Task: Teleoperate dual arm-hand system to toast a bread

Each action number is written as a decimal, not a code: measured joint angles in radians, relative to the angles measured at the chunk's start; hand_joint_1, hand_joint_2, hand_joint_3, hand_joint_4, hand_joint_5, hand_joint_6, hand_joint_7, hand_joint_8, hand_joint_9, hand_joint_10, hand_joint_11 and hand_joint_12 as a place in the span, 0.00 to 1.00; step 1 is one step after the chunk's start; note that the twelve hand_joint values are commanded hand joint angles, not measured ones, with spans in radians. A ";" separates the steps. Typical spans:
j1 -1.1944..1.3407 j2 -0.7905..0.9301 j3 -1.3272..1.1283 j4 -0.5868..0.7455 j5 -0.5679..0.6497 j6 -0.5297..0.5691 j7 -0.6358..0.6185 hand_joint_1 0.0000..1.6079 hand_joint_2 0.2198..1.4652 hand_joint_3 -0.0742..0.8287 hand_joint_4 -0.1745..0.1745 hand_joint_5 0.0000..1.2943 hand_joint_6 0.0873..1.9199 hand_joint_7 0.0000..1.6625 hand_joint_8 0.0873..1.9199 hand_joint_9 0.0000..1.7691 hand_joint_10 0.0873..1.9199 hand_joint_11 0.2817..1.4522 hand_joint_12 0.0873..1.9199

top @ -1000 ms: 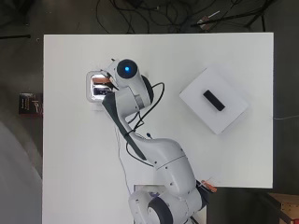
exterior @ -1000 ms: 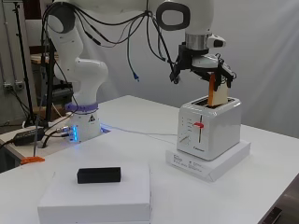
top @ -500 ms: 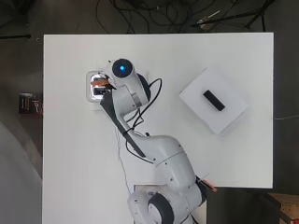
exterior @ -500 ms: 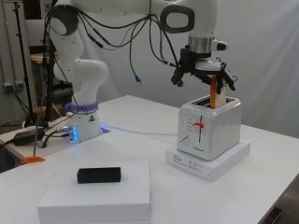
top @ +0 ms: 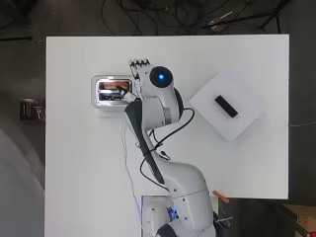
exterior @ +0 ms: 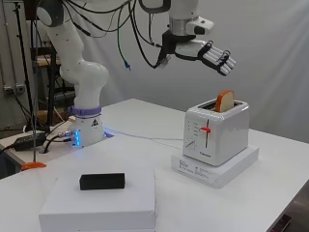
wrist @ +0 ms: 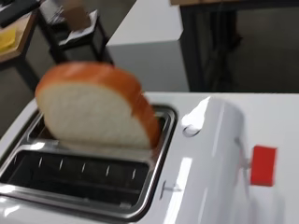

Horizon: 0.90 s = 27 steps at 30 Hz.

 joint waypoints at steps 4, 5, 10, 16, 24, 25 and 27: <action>-0.435 0.276 0.238 -0.017 0.203 0.033 -0.065 0.00 0.62 0.07 0.46 0.24 0.00 0.16 0.00 0.18 0.00 0.09 0.00; -0.540 0.356 0.297 -0.023 0.248 0.045 -0.096 0.00 0.62 0.07 0.46 0.24 0.00 0.16 0.00 0.18 0.00 0.09 0.00; -0.960 0.674 0.568 -0.041 0.468 0.084 -0.263 0.00 0.60 0.06 0.49 0.25 0.00 0.16 0.00 0.18 0.00 0.09 0.00; -1.101 0.788 0.714 -0.037 0.597 0.104 -0.350 0.00 0.58 0.06 0.51 0.26 0.00 0.16 0.00 0.18 0.00 0.10 0.00; -1.158 0.832 0.748 -0.052 0.600 0.119 -0.340 0.00 0.62 0.08 0.72 0.54 0.00 0.31 0.00 0.38 0.00 0.23 0.00; -1.160 0.833 0.748 -0.056 0.600 0.118 -0.351 0.00 0.64 0.07 0.79 0.66 0.00 0.46 0.00 0.50 0.18 0.26 0.25; -1.165 0.835 0.747 -0.059 0.595 0.124 -0.347 0.00 0.67 0.08 0.94 0.83 0.00 0.71 0.07 0.62 0.72 0.39 0.77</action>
